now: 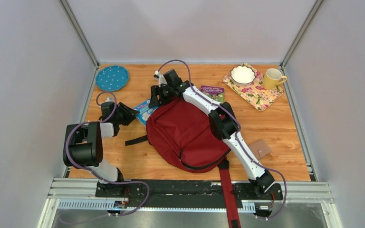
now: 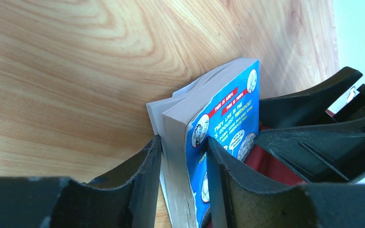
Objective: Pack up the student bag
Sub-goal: Pick up the book from the center of the board.
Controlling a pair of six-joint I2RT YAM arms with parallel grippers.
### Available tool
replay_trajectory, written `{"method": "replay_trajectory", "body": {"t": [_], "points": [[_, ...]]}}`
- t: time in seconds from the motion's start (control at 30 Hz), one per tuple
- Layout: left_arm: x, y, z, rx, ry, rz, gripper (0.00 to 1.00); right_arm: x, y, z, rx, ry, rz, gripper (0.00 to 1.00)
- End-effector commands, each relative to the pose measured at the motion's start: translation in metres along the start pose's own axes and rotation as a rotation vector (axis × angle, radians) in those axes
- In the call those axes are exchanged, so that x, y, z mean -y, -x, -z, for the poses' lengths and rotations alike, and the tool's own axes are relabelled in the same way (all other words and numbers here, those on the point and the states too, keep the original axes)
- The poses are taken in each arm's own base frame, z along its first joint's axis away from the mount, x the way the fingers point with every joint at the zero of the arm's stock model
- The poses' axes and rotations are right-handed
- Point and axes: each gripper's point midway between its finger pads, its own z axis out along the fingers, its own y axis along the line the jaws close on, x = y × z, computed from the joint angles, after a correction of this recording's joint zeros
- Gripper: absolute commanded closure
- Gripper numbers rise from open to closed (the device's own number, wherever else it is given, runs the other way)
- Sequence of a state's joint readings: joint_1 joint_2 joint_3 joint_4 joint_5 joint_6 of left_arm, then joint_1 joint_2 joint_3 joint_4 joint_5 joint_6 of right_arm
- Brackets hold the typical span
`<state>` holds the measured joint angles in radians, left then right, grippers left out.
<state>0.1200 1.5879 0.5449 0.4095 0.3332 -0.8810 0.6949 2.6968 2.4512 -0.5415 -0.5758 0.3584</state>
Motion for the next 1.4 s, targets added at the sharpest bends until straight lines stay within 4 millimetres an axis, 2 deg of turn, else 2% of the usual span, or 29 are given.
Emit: {"method": "replay_trajectory", "body": {"t": [0.0,0.03,0.1,0.13,0.2,0.23,0.3,0.33,0.37,0.43,0.47,0.53,0.67,0.73,0.83,0.87,0.93,0.97,1.0,1.03,1.07,1.1,1.13,1.17,1.2,1.23,1.27,1.33,1.37], "points": [[0.062,0.016,0.003,0.021,-0.241,-0.031,0.62,-0.063,-0.024,0.005,-0.11,0.162,-0.038,0.39],[0.063,0.016,0.003,0.014,-0.248,-0.026,0.81,-0.063,-0.023,0.005,-0.109,0.162,-0.039,0.43],[0.066,0.016,0.003,0.013,-0.262,-0.02,0.97,-0.063,-0.02,0.006,-0.097,0.158,-0.035,0.43],[0.066,0.016,0.003,0.014,-0.262,-0.014,1.0,-0.064,-0.019,0.006,-0.094,0.156,-0.035,0.41],[0.07,0.019,0.006,0.027,-0.267,-0.027,1.0,-0.066,-0.011,0.009,-0.068,0.143,-0.023,0.36],[0.073,0.025,0.01,0.054,-0.268,-0.056,1.0,-0.065,-0.006,0.011,-0.055,0.135,-0.027,0.26],[0.073,0.032,0.016,0.076,-0.244,-0.086,1.0,-0.063,0.015,0.022,0.008,0.107,-0.028,0.17],[0.078,0.042,0.023,0.124,-0.24,-0.141,1.0,-0.061,0.026,0.028,0.04,0.093,-0.03,0.05],[0.073,0.043,0.027,0.124,-0.206,-0.157,1.0,-0.054,0.043,0.038,0.09,0.08,-0.043,0.04],[0.075,0.061,0.041,0.186,-0.17,-0.225,1.0,-0.05,0.079,0.066,0.2,0.051,-0.031,0.04],[0.078,0.067,0.046,0.208,-0.168,-0.246,1.0,-0.059,0.097,0.085,0.251,0.056,-0.013,0.04],[0.081,0.081,0.061,0.257,-0.166,-0.281,1.0,-0.057,0.121,0.111,0.327,0.048,-0.001,0.03],[0.096,0.091,0.079,0.279,-0.215,-0.306,1.0,-0.088,0.148,0.166,0.413,0.079,0.047,0.03],[0.106,0.09,0.089,0.285,-0.247,-0.318,1.0,-0.099,0.145,0.179,0.409,0.096,0.067,0.03],[0.115,0.089,0.106,0.303,-0.269,-0.35,1.0,-0.108,0.129,0.198,0.396,0.087,0.064,0.03],[0.121,0.091,0.112,0.31,-0.281,-0.362,1.0,-0.125,0.129,0.218,0.416,0.096,0.088,0.03],[0.132,0.088,0.127,0.314,-0.31,-0.396,1.0,-0.107,0.104,0.22,0.382,0.018,0.041,0.03],[0.138,0.088,0.134,0.322,-0.321,-0.408,1.0,-0.122,0.103,0.244,0.415,0.004,0.058,0.02],[0.141,0.088,0.14,0.331,-0.324,-0.432,1.0,-0.096,0.078,0.237,0.377,-0.073,0.006,0.02],[0.142,0.085,0.148,0.328,-0.321,-0.44,1.0,-0.091,0.065,0.243,0.368,-0.111,-0.029,0.02],[0.145,0.086,0.154,0.333,-0.32,-0.453,1.0,-0.097,0.056,0.264,0.39,-0.138,-0.03,0.02],[0.144,0.085,0.158,0.335,-0.308,-0.465,1.0,-0.074,0.023,0.257,0.336,-0.2,-0.077,0.02],[0.144,0.082,0.166,0.34,-0.307,-0.471,1.0,-0.067,0.002,0.259,0.309,-0.227,-0.098,0.02],[0.143,0.078,0.168,0.337,-0.312,-0.475,1.0,-0.077,-0.008,0.277,0.331,-0.224,-0.094,0.02],[0.141,0.074,0.17,0.328,-0.307,-0.471,1.0,-0.074,-0.024,0.279,0.316,-0.235,-0.108,0.02],[0.142,0.072,0.176,0.335,-0.312,-0.476,1.0,-0.055,-0.066,0.271,0.241,-0.27,-0.154,0.02],[0.141,0.069,0.177,0.33,-0.316,-0.477,1.0,-0.063,-0.074,0.283,0.268,-0.26,-0.151,0.02],[0.147,0.064,0.184,0.325,-0.347,-0.485,1.0,-0.05,-0.116,0.273,0.214,-0.261,-0.201,0.02],[0.152,0.063,0.189,0.323,-0.366,-0.491,1.0,-0.053,-0.127,0.272,0.203,-0.244,-0.214,0.02]]}}
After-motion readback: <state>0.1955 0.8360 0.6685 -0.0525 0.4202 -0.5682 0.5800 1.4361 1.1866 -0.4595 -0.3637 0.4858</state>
